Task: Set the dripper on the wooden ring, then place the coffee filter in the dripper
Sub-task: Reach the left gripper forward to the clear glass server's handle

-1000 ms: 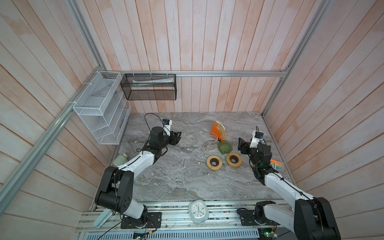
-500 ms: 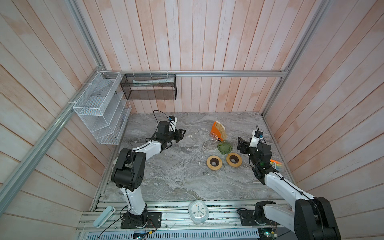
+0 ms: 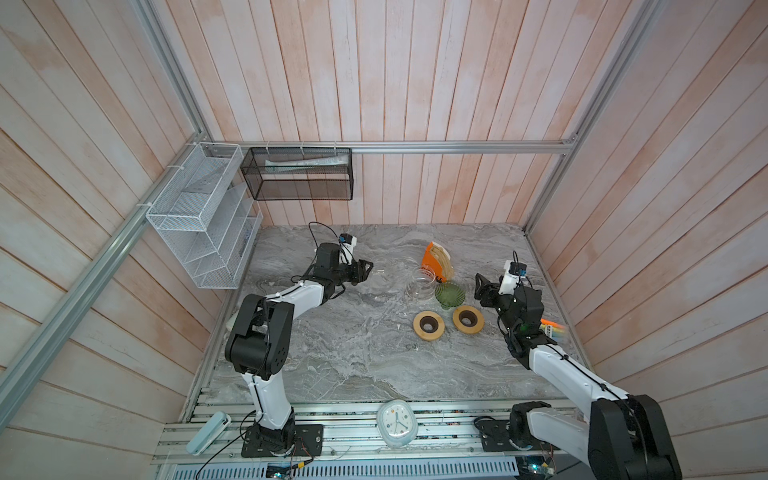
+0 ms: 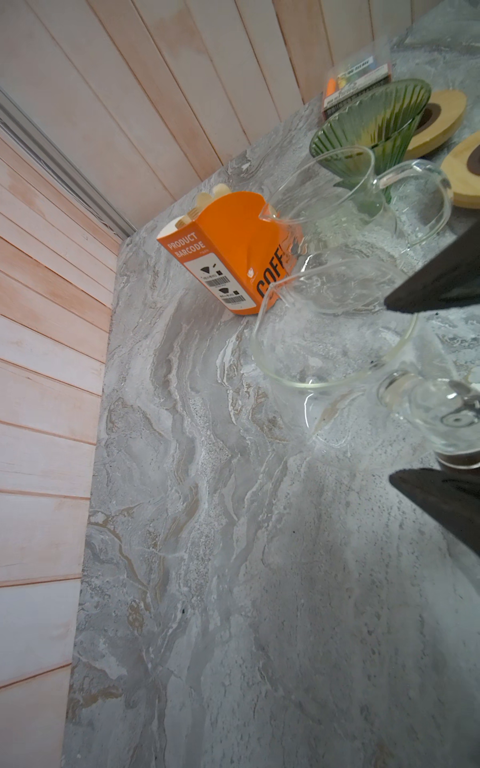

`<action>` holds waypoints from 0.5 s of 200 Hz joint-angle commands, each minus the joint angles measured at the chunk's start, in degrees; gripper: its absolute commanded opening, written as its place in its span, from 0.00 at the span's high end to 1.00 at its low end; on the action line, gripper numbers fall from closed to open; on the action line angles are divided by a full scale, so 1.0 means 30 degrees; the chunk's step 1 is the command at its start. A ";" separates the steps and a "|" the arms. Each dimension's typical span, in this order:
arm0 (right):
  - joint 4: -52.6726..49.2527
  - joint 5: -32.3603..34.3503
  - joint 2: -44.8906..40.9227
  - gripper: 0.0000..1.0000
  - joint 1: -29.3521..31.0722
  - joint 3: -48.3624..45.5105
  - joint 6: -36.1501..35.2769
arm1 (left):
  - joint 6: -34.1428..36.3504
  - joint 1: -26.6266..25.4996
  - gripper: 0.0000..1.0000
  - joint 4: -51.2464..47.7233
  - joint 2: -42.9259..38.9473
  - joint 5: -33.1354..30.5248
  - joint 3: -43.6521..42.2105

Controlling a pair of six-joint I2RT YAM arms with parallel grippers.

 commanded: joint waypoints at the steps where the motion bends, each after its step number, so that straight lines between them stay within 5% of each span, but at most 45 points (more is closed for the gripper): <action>1: -0.0146 0.0410 -0.0335 0.23 0.0085 0.0354 0.0180 | 0.0057 -0.0024 0.39 -0.0291 -0.0168 0.0492 -0.0420; 100: -0.0585 0.0805 -0.1020 0.23 0.0108 0.0203 0.0038 | 0.0437 -0.0562 0.44 -0.1023 -0.1267 0.0792 -0.1568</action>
